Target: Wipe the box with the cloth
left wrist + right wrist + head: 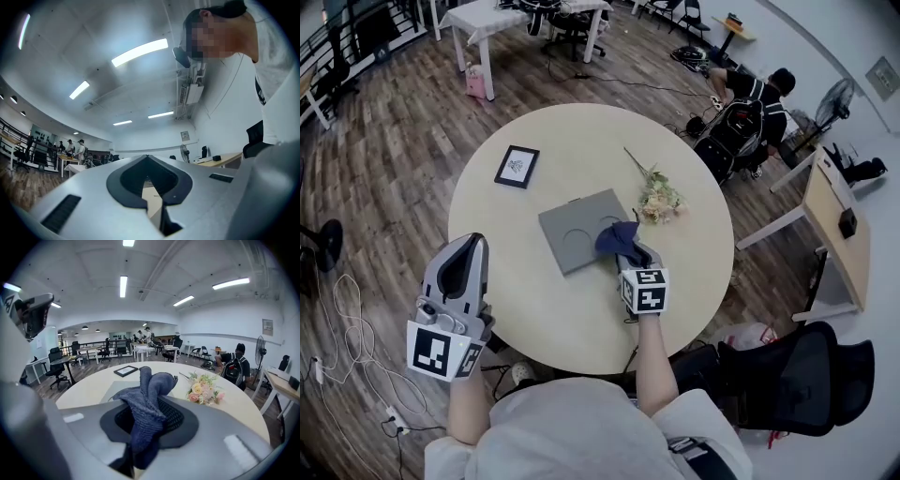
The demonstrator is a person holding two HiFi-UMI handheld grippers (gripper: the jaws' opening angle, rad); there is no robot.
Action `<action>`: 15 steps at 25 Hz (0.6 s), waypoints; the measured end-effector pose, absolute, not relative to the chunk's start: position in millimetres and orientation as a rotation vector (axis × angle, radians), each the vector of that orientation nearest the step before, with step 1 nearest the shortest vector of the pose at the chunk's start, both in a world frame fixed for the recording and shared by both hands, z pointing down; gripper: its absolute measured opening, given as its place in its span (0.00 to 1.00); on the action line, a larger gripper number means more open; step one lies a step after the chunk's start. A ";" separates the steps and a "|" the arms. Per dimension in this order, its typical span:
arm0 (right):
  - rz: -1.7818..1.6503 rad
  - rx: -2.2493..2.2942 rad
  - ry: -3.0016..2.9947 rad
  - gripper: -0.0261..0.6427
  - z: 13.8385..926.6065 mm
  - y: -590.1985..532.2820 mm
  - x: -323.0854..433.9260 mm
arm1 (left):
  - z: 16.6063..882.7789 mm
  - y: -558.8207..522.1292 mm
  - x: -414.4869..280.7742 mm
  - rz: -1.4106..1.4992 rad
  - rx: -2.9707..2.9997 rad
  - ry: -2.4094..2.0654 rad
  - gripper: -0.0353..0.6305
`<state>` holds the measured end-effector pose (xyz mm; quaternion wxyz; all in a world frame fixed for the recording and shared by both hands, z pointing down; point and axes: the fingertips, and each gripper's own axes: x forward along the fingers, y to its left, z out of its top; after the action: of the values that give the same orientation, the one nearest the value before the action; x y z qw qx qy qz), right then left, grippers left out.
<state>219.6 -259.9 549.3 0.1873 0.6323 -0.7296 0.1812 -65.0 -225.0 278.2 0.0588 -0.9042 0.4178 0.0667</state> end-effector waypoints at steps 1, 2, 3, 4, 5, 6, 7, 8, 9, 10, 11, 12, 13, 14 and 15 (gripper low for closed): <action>0.494 1.801 -2.058 0.18 541.2 -254.3 215.2 | 276.2 -222.9 -67.1 0.208 -2.743 1.248 0.06; 0.476 1.821 -2.062 0.18 533.1 -249.1 211.0 | 274.4 -221.2 -69.3 0.214 -2.746 1.230 0.06; 0.457 1.839 -2.065 0.18 525.0 -244.3 207.2 | 272.9 -219.9 -71.3 0.220 -2.750 1.214 0.06; 0.438 1.855 -2.067 0.18 516.9 -239.8 203.5 | 271.5 -219.1 -73.3 0.228 -2.756 1.199 0.06; 0.420 1.869 -2.069 0.18 508.9 -235.5 199.7 | 270.1 -218.2 -75.3 0.235 -2.761 1.185 0.06; 0.406 1.882 -2.071 0.18 501.1 -231.3 195.7 | 268.8 -217.0 -77.6 0.238 -2.766 1.172 0.06; 0.396 1.897 -2.075 0.18 493.7 -227.1 191.5 | 267.5 -215.4 -80.1 0.239 -2.769 1.159 0.06; 0.388 1.915 -2.080 0.18 486.3 -222.6 187.5 | 266.2 -213.4 -82.5 0.240 -2.773 1.147 0.06; 0.382 1.937 -2.085 0.18 478.8 -217.8 184.2 | 264.9 -211.5 -84.6 0.243 -2.776 1.132 0.06; 0.377 1.964 -2.090 0.18 471.4 -212.6 181.6 | 263.9 -209.6 -86.1 0.246 -2.781 1.116 0.06; 0.373 1.992 -2.096 0.18 464.3 -207.0 179.6 | 263.0 -207.8 -87.2 0.250 -2.786 1.099 0.06; 0.371 2.020 -2.103 0.18 457.6 -201.3 177.7 | 262.4 -206.1 -88.1 0.254 -2.790 1.083 0.06; 0.370 2.046 -2.111 0.18 451.6 -195.8 175.8 | 261.7 -204.4 -89.0 0.258 -2.793 1.069 0.06; 0.370 2.068 -2.117 0.18 446.2 -190.3 174.0 | 260.7 -202.9 -89.7 0.263 -2.796 1.056 0.06; 0.368 2.087 -2.120 0.18 441.2 -185.0 172.2 | 259.6 -201.6 -90.4 0.268 -2.799 1.044 0.06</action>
<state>172.2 -185.0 441.2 0.0720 0.6944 -0.7054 0.1225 -90.4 -201.6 259.6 0.0711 -0.9309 0.3471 0.0891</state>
